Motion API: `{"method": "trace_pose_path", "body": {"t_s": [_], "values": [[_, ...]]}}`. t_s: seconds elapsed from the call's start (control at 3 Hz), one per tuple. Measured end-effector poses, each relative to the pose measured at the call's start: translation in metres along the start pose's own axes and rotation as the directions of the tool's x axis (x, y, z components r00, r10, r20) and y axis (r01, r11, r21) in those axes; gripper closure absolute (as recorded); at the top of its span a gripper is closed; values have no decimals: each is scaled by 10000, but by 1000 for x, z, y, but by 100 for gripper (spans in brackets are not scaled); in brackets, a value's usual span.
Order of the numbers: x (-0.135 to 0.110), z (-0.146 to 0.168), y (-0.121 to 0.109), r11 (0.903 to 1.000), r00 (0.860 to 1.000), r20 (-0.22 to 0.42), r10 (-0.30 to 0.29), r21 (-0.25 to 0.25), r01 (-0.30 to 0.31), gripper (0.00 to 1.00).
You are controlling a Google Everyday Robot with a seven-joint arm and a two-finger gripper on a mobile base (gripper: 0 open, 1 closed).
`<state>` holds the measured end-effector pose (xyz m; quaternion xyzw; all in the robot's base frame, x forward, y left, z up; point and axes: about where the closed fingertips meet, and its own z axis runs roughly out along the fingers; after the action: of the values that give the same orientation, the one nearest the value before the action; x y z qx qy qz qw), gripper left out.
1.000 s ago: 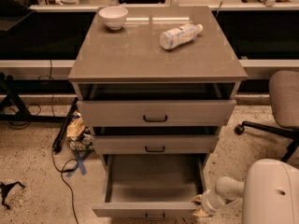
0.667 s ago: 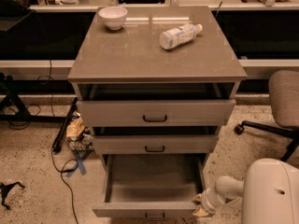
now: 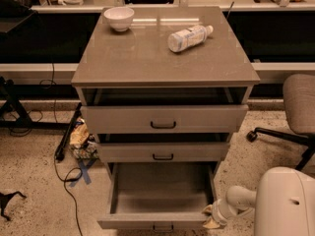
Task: Open bottom drawer
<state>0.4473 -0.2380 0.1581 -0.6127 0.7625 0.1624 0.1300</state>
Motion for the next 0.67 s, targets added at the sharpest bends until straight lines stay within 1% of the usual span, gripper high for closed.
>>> {"method": "trace_pose_path", "body": {"t_s": [0.67], "values": [[-1,4,3,10000,10000,20,2,-72,-1,12]]}}
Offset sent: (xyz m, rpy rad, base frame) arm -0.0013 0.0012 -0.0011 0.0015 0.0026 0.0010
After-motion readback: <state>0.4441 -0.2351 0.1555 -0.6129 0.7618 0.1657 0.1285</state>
